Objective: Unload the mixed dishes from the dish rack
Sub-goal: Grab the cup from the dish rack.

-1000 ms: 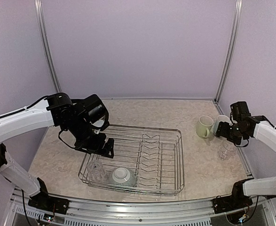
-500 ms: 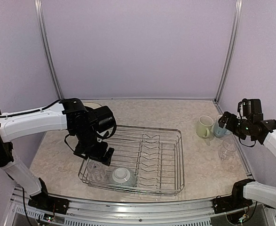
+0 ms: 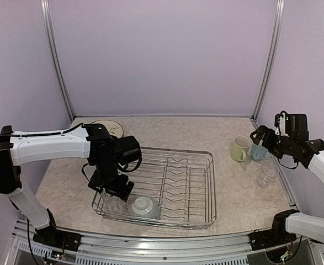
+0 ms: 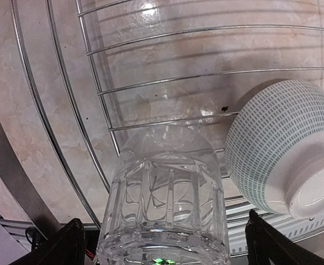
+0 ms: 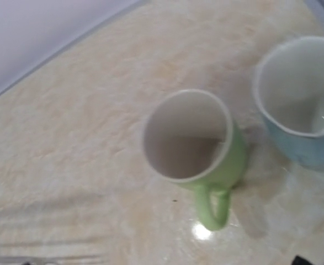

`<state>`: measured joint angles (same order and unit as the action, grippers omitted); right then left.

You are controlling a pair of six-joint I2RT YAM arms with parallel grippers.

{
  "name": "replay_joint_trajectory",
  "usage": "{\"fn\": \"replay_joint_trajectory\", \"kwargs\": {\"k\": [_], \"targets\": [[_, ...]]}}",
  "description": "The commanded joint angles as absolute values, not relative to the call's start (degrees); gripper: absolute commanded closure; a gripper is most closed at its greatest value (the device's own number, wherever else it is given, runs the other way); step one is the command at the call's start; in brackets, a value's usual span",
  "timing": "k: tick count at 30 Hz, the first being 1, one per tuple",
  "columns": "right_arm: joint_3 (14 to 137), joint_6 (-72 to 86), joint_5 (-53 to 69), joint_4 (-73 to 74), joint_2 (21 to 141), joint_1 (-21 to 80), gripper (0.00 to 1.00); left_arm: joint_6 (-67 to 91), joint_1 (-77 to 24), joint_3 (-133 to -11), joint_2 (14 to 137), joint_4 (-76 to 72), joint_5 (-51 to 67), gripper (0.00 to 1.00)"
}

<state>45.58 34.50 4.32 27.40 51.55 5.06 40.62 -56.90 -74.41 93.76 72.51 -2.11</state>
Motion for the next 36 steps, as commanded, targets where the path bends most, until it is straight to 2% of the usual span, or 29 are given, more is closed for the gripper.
{"fn": "replay_joint_trajectory", "kwargs": {"k": [1,8,17,22,32,36], "targets": [[46.45,31.13,9.59,24.42,48.87,4.48,0.01,41.31,-57.69,-73.74,95.24,73.17,-3.09,0.05],[46.41,30.19,18.05,19.44,44.68,4.47,0.0,40.79,-57.74,-73.54,96.61,72.25,-2.97,0.11],[47.18,31.32,26.07,16.42,45.66,4.52,0.0,41.57,-57.71,-74.41,94.88,72.73,-3.57,0.31],[46.11,32.96,28.7,13.51,45.66,5.26,0.0,41.57,-57.74,-76.72,93.3,74.32,-3.95,0.38],[44.29,35.31,29.34,9.75,45.85,9.55,0.01,41.41,-56.7,-81.81,87.27,76.56,-6.47,0.41],[41.9,38.09,29.31,4.6,47.23,13.79,0.01,40.56,-54.18,-81.97,83.15,73.51,-3.77,0.42]]}}
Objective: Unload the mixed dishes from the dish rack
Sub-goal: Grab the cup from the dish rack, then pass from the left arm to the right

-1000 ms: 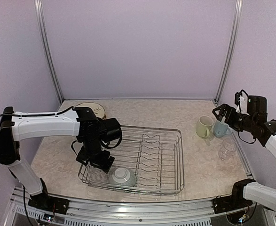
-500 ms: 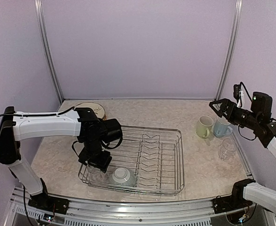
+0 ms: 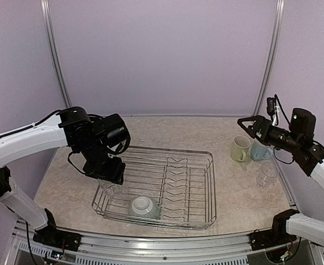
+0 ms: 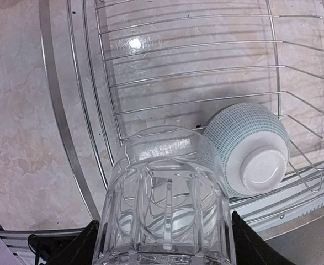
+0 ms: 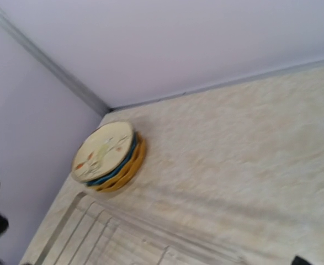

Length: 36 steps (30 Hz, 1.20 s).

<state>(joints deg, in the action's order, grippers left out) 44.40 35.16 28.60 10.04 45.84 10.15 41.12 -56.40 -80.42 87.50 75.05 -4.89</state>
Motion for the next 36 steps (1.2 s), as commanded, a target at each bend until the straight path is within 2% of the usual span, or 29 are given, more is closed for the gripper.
{"fn": "replay_joint_trajectory", "kwargs": {"k": [1,10,17,23,29,36], "targets": [[41.5,38.69,29.04,3.35,47.79,15.04,0.01,40.33,-53.26,-81.92,82.29,72.5,-2.64,0.42],[40.38,43.82,25.06,-9.68,56.93,29.44,0.02,39.37,-43.29,-78.01,71.2,50.46,17.23,0.43],[46.02,42.85,22.33,-20.95,68.47,44.47,0.03,49.94,-33.43,-67.36,69.7,26.49,39.08,0.47],[52.61,40.24,23.81,-26.02,77.96,52.53,0.1,56.63,-32.61,-63.6,72.41,13.92,45.6,0.47],[55.72,39.75,24.83,-28.73,82.93,54.91,0.14,62.55,-33.16,-60.21,73.95,3.67,48.96,0.48],[55.47,40.31,26.61,-31.84,83.94,55.18,0.3,68.66,-34.72,-57.6,76.88,-7.18,50.09,0.49]]}}
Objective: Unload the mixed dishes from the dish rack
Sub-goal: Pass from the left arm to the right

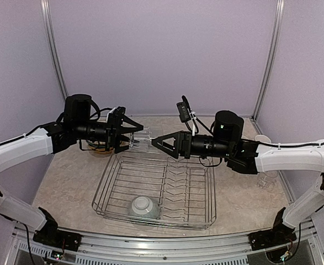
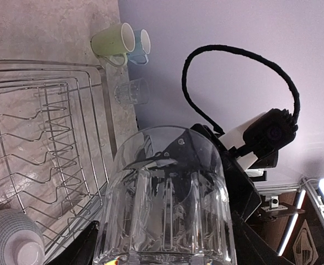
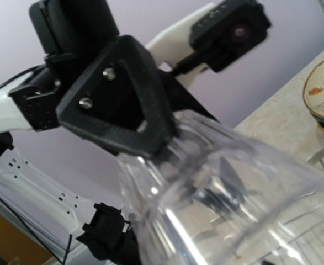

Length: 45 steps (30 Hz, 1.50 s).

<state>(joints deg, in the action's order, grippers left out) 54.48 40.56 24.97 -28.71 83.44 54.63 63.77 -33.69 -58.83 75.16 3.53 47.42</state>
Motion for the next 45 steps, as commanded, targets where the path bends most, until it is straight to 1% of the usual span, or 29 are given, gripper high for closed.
{"fn": "replay_joint_trajectory", "kwargs": {"k": [1,3,4,7,9,17,21,27,29,31,34,36,37,41,45], "targets": [[55.2,40.22,26.54,-32.02,83.89,55.19,0.33,69.21,-34.98,-57.5,77.27,-8.41,50.28,0.49],[54.63,40.54,26.18,-32.73,83.58,55.19,0.39,70.23,-35.6,-57.48,78.34,-10.45,50.49,0.49],[54.17,40.81,25.99,-33.22,83.43,55.19,0.44,70.83,-35.78,-57.48,79.07,-11.44,50.69,0.49],[53.06,41.93,25.77,-35.56,83.07,55.2,0.48,73.0,-36.28,-57.1,80.7,-14.81,51.55,0.49],[52.35,42.49,25.91,-37.24,82.97,55.2,0.52,73.98,-36.49,-56.97,81.38,-16.69,51.92,0.49],[52.36,42.78,26.42,-38.28,83.19,55.2,0.72,76.17,-37.44,-56.52,83.79,-20.46,53.16,0.5],[52.56,42.3,25.88,-37.35,82.8,55.18,0.84,76.01,-37.35,-56.3,83.93,-20.19,53.33,0.49],[52.8,40.9,24.64,-35.28,81.72,55.15,0.96,74.76,-36.21,-56.16,83.26,-18.26,53.65,0.42],[52.78,40.66,24.49,-34.73,81.27,55.19,1.0,74.51,-35.91,-56.08,83.07,-17.63,53.86,0.37],[52.59,40.07,23.83,-34.09,80.55,55.2,1.0,73.34,-35.73,-56.12,82.51,-16.17,53.69,0.29],[52.47,39.27,22.07,-32.56,79.76,55.19,1.0,70.44,-35.12,-56.76,81.89,-11.94,52.87,0.13],[52.55,38.98,21.8,-31.93,79.5,55.17,1.0,69.28,-34.63,-56.86,81.12,-9.31,52.38,0.04],[52.68,38.63,21.75,-31.47,79.42,55.12,1.0,68.55,-34.44,-56.89,80.73,-8.26,52.1,0.01],[53.55,36.42,19.45,-26.83,78.42,55.11,1.0,64.84,-33.27,-57.52,79.02,-2.65,50.8,0.01],[55.01,33.4,14.58,-19.41,76.43,55.04,1.0,61.97,-32.31,-58.61,77.06,2.98,49.62,0.01]]}}
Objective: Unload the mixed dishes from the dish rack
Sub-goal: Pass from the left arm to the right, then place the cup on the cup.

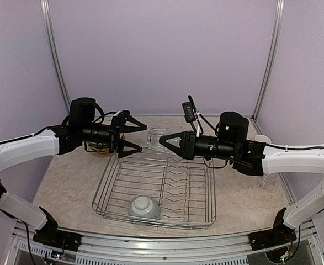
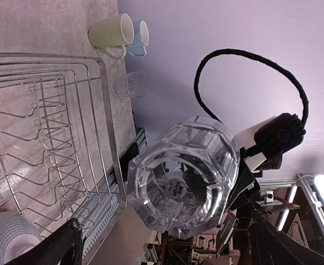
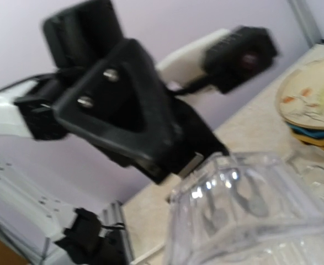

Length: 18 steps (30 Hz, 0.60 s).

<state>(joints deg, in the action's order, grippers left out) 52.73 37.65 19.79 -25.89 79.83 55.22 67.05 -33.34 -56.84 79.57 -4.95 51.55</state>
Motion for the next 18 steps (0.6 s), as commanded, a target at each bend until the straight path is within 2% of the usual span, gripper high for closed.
{"fn": "replay_joint_trajectory", "kwargs": {"k": [1,6,12,18], "targets": [[55.3,32.22,12.69,-17.31,75.48,55.04,1.0,60.92,-32.26,-59.01,76.65,4.65,48.91,0.01],[58.19,28.95,-0.98,-2.14,71.9,55.02,1.0,58.47,-32.08,-60.2,75.77,8.83,47.3,0.01],[58.01,30.95,-23.13,13.03,64.33,53.92,1.0,57.48,-32.16,-60.29,75.67,10.61,46.32,0.01],[58.72,34.73,-32.3,27.02,58.36,49.37,1.0,56.67,-32.47,-60.79,75.74,12.53,45.13,0.01]]}}
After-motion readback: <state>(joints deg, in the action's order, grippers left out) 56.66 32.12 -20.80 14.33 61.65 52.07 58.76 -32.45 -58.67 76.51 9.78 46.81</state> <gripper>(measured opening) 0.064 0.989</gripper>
